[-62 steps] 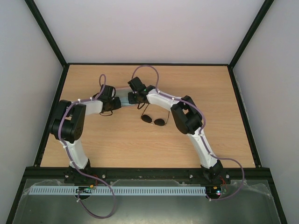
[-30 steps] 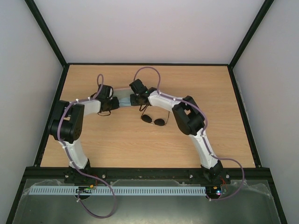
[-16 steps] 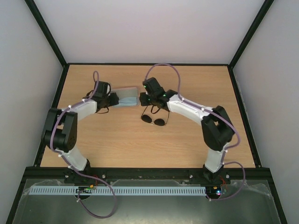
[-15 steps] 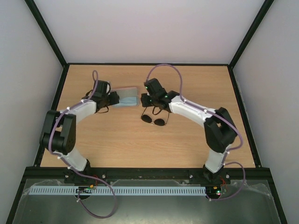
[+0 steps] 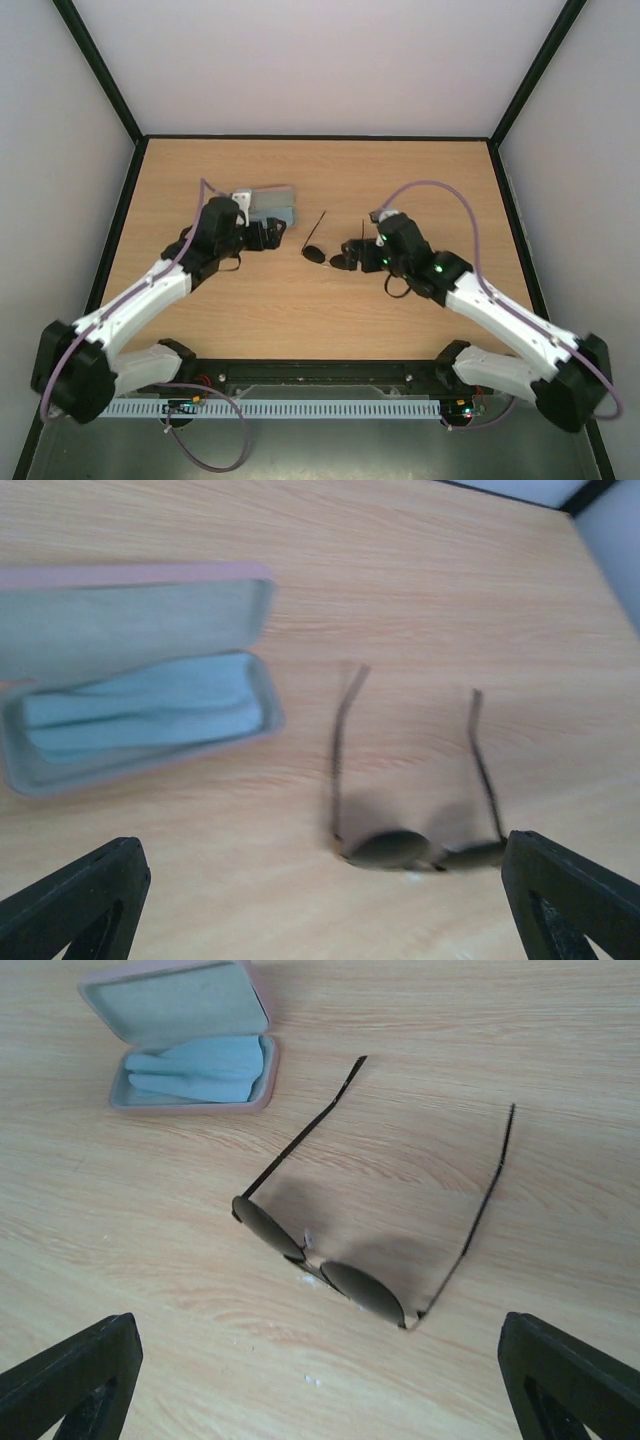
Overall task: Organize the sunglasses
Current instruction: Pick up the sunglasses from the center of the board.
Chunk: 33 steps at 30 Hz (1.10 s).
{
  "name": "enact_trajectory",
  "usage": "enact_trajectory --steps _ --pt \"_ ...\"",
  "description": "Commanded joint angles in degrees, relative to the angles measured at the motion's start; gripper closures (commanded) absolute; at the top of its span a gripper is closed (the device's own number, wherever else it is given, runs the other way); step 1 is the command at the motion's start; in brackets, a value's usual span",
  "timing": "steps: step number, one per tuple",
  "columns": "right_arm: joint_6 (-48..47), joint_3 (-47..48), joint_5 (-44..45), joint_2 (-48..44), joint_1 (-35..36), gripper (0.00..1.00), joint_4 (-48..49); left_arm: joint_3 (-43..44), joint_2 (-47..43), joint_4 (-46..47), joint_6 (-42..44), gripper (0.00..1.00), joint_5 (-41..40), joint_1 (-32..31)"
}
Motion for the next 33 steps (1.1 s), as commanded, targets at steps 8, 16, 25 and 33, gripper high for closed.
enact_trajectory --steps 8,16,25,33 --pt "6.4 -5.3 -14.8 -15.8 -0.2 0.01 -12.4 -2.6 -9.4 -3.4 -7.4 0.0 -4.1 -21.7" --pt "10.3 -6.8 -24.5 -14.3 -0.2 0.01 -13.7 -8.1 -11.4 0.9 -11.1 0.01 -8.0 -38.3" --pt "16.3 -12.6 -18.0 -28.3 -0.2 0.01 -10.0 -8.5 -11.5 6.1 -12.4 0.01 -9.6 -43.9" --pt "14.7 -13.5 -8.1 -32.6 -0.2 0.01 -10.6 -14.2 -4.6 16.4 -12.8 0.0 -10.4 -44.0"
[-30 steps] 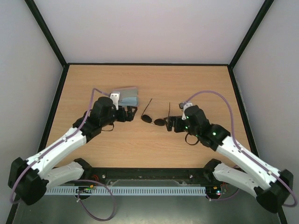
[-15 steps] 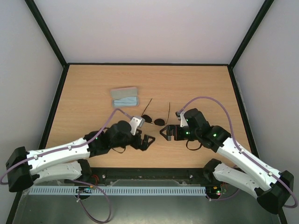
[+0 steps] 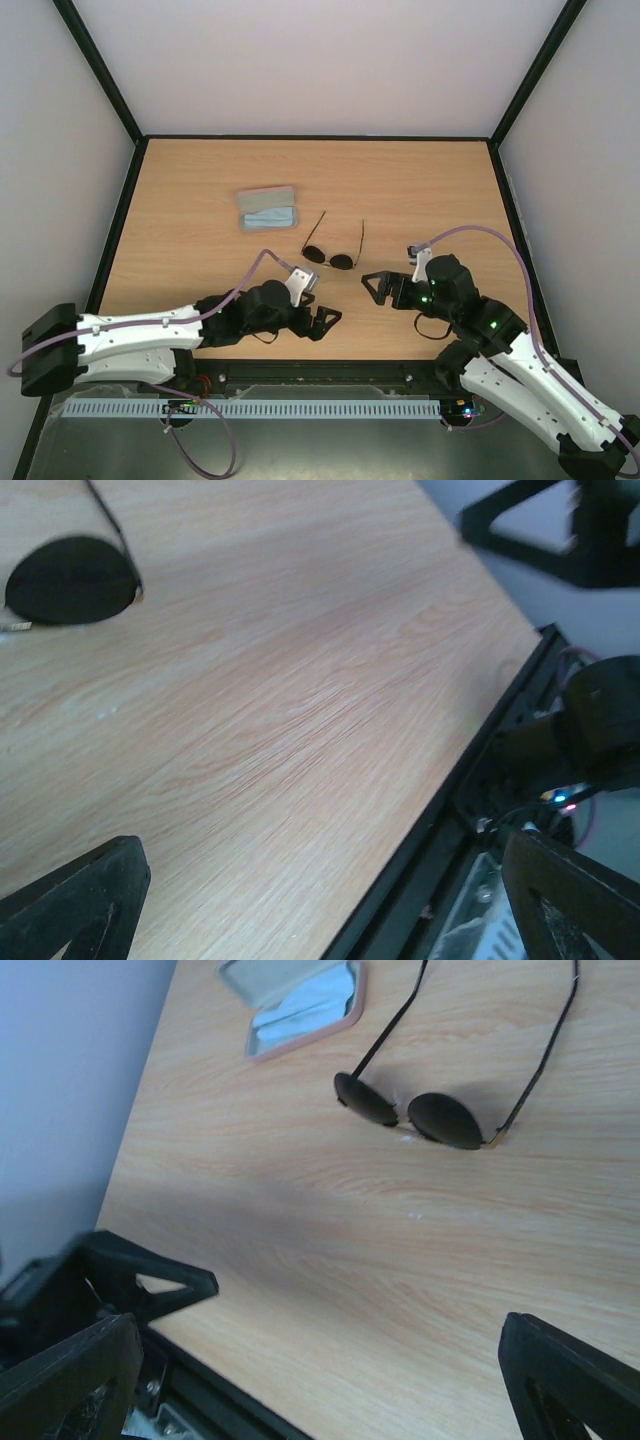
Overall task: Organize the sunglasses
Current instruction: Pick up the sunglasses from the center of the board.
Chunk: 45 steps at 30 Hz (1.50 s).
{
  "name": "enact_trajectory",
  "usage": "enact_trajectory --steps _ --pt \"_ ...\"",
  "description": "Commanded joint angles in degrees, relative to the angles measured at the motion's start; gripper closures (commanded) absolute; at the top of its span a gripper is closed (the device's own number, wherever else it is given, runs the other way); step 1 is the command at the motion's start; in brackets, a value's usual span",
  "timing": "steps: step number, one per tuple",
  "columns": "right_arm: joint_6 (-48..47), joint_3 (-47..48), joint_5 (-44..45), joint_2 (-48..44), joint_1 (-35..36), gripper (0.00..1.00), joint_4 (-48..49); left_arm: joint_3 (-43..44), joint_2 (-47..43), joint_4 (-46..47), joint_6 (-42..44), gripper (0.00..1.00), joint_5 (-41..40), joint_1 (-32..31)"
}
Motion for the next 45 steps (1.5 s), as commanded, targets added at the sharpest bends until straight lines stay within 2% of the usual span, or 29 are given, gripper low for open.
enact_trajectory --steps 1,4,12,16,21,26,29,34,41,45 --pt "-1.1 -0.6 6.0 -0.4 -0.1 0.01 0.6 -1.2 3.9 6.1 0.1 0.0 -2.9 -0.3" --pt "-3.1 2.2 7.4 3.0 -0.2 0.01 0.9 2.5 6.8 5.0 1.6 0.01 -4.2 1.3" --pt "-3.6 17.2 4.3 22.7 -0.7 0.01 -3.3 16.9 13.4 -5.8 -2.2 0.0 3.9 10.8" --pt "-4.9 17.2 4.6 27.4 -2.0 0.02 -1.8 20.7 14.7 -10.3 0.0 0.01 3.1 13.7" --pt "-4.7 9.2 7.6 26.4 -2.7 0.01 6.0 15.3 12.1 -6.4 0.1 0.01 0.5 15.9" --pt "-4.7 5.5 14.5 24.3 -2.7 0.01 8.8 8.0 7.7 -2.9 -2.2 0.01 -0.6 16.1" --pt "-3.4 9.3 19.4 26.1 -2.7 0.01 4.4 6.8 5.1 -3.9 -3.3 0.0 -1.3 16.1" --pt "-3.2 13.7 22.5 32.6 -2.7 0.01 0.7 5.5 -0.1 -6.6 -4.8 0.0 -2.3 15.7" --pt "-3.7 15.4 25.1 41.5 -2.8 0.01 4.4 3.3 -6.6 -8.7 -3.9 0.0 -7.8 15.8" --pt "-5.3 17.6 27.2 48.1 -2.9 0.07 7.6 3.9 -5.8 -8.2 -2.6 0.01 -9.6 17.5"
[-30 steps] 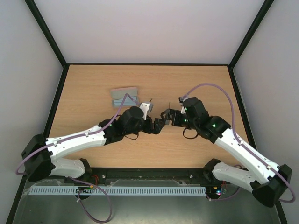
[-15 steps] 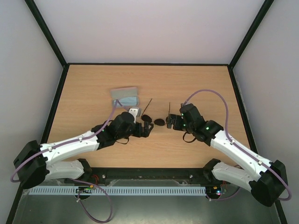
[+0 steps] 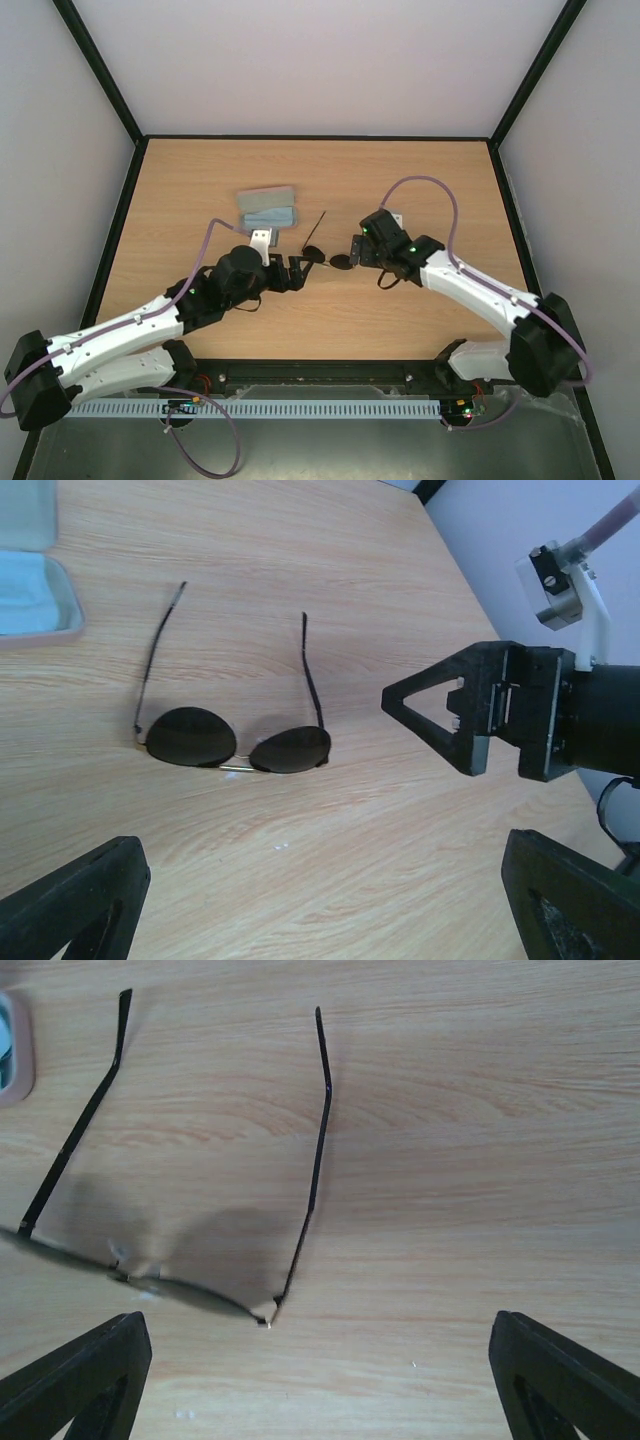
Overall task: Organize the sunglasses
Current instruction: Pick up the sunglasses from the center of the board.
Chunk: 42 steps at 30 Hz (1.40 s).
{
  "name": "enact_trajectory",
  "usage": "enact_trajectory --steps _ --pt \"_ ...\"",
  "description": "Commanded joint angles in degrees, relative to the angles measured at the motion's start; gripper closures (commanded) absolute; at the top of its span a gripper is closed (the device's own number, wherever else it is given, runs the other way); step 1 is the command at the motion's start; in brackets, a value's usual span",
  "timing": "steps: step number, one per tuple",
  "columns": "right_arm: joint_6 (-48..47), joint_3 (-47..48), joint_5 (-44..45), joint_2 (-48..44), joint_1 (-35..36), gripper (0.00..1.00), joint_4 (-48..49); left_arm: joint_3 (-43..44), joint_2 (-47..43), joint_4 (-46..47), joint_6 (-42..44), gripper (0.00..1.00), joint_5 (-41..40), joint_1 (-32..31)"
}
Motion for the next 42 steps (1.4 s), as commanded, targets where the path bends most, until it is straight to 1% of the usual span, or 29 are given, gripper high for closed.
enact_trajectory --steps 1,4,7,8,11,12,15,17,21,24,28,31,37,41,42 --pt "-1.9 4.3 4.4 7.2 -0.2 0.09 3.0 0.5 0.6 0.1 1.9 0.01 -3.0 2.2" --pt "-3.6 7.2 6.1 13.2 -0.5 0.12 3.5 0.8 3.6 2.4 3.2 0.01 -0.7 5.5" --pt "-4.8 8.7 3.9 16.6 -0.6 0.15 4.7 1.3 8.0 4.2 4.7 0.0 5.4 11.4" --pt "-4.8 8.9 3.7 17.8 -0.7 0.17 4.5 1.6 9.2 4.3 4.9 0.0 6.8 12.9" --pt "-4.5 9.7 1.6 20.0 -2.2 0.22 3.5 2.0 12.5 4.5 5.2 0.01 9.1 15.4" --pt "-4.2 9.6 0.7 20.7 -3.0 0.24 3.6 1.6 13.1 5.1 5.1 0.0 9.7 15.7" --pt "-4.2 9.8 -2.8 22.6 -5.2 0.26 4.2 0.8 14.2 7.5 4.8 0.01 10.8 15.8" --pt "-4.6 10.2 -5.3 23.8 -6.4 0.32 4.7 0.7 14.6 7.8 5.4 0.01 10.6 15.8" --pt "-4.7 11.3 -8.1 25.8 -7.0 0.33 4.9 1.4 14.1 5.1 7.0 0.01 9.6 16.0" --pt "-4.8 12.6 -8.0 27.6 -7.3 0.33 4.8 1.2 12.9 3.8 8.2 0.0 9.3 16.6" --pt "-4.7 13.8 -7.9 30.3 -7.9 0.44 4.3 0.8 12.3 3.1 9.1 0.01 10.2 17.9" --pt "-4.6 14.3 -6.8 31.2 -8.0 0.5 3.4 0.7 11.8 2.8 9.4 0.01 10.9 18.3" --pt "-4.9 15.5 -5.2 32.9 -8.4 0.53 1.5 -0.1 11.0 3.2 9.7 0.0 11.4 19.0" --pt "-5.5 16.2 -4.7 34.2 -8.6 0.64 0.7 -0.1 11.6 3.7 9.7 0.0 12.0 19.4" --pt "-5.5 16.2 -4.5 34.4 -8.6 0.65 0.6 -0.1 11.8 3.8 9.7 0.0 12.1 19.4"
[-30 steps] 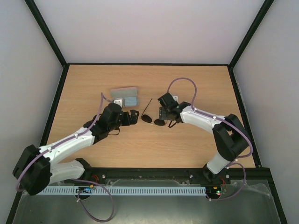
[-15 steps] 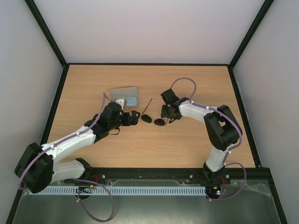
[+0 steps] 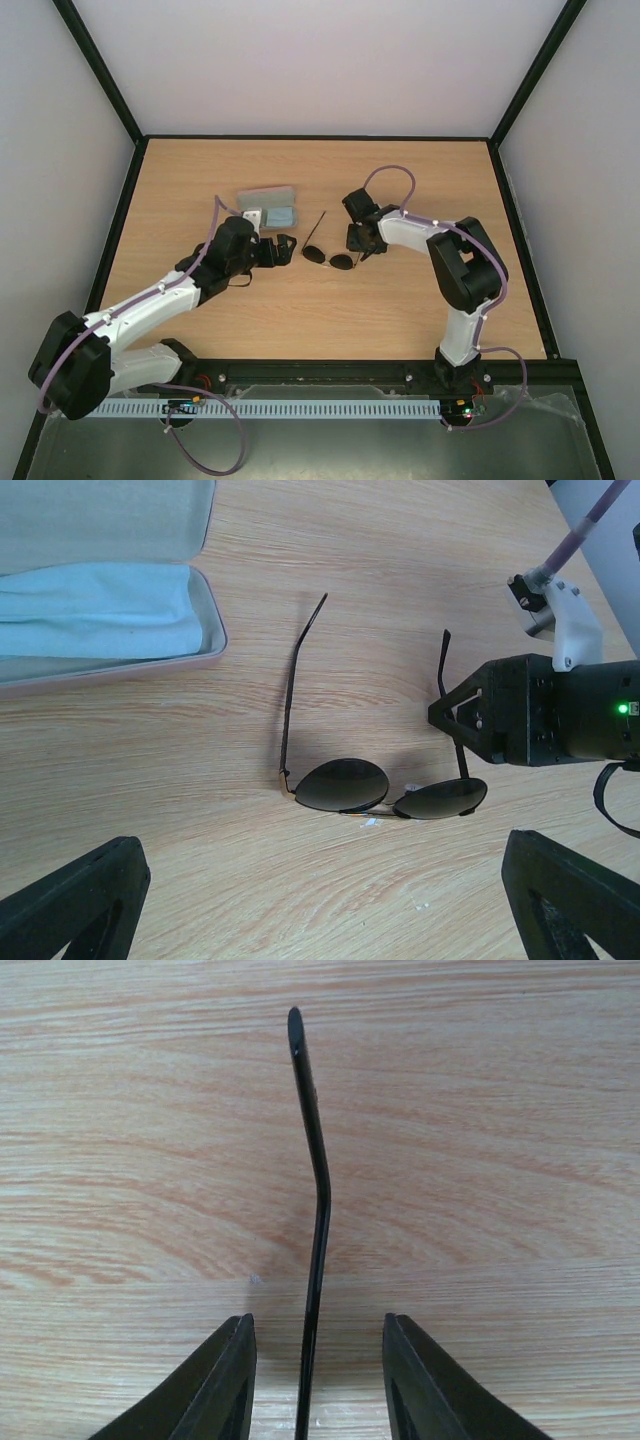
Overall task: Organize the sunglasses
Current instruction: Pick up the sunglasses from the center of the board.
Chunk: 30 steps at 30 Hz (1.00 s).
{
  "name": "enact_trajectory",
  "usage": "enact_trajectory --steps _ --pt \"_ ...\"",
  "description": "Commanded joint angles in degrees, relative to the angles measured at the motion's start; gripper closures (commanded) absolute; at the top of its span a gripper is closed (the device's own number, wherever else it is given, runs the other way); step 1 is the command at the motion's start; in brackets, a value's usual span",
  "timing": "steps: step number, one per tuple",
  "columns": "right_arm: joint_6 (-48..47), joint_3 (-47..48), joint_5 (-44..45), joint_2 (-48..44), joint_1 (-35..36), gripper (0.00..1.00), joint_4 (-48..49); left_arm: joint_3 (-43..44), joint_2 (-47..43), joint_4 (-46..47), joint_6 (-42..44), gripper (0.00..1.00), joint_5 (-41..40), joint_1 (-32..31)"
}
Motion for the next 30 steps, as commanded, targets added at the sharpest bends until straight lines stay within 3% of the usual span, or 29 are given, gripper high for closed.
enact_trajectory --steps 1,3,6,10,20,30 --pt "-0.8 1.3 1.7 1.8 -0.4 0.69 -4.1 -0.5 -0.1 0.0 0.8 0.0 1.1 0.5" --pt "-1.0 1.2 1.9 1.9 -0.5 0.74 -4.2 -0.2 0.6 0.2 0.8 0.0 1.3 0.5" --pt "-1.2 1.0 2.2 1.6 -0.6 0.89 -4.5 0.6 1.7 0.1 1.0 0.01 1.5 0.5" --pt "-1.5 -0.2 2.4 -0.8 -0.6 0.98 -4.4 0.9 2.3 0.0 0.9 0.0 1.4 0.6" --pt "-4.3 -8.8 -1.6 -14.7 1.7 0.99 -1.2 -0.6 3.4 -0.8 0.5 0.01 -1.5 0.7" --pt "-1.7 -12.8 1.5 -26.1 15.5 0.99 -3.2 -1.6 6.8 -2.4 0.9 0.03 -4.7 0.7"
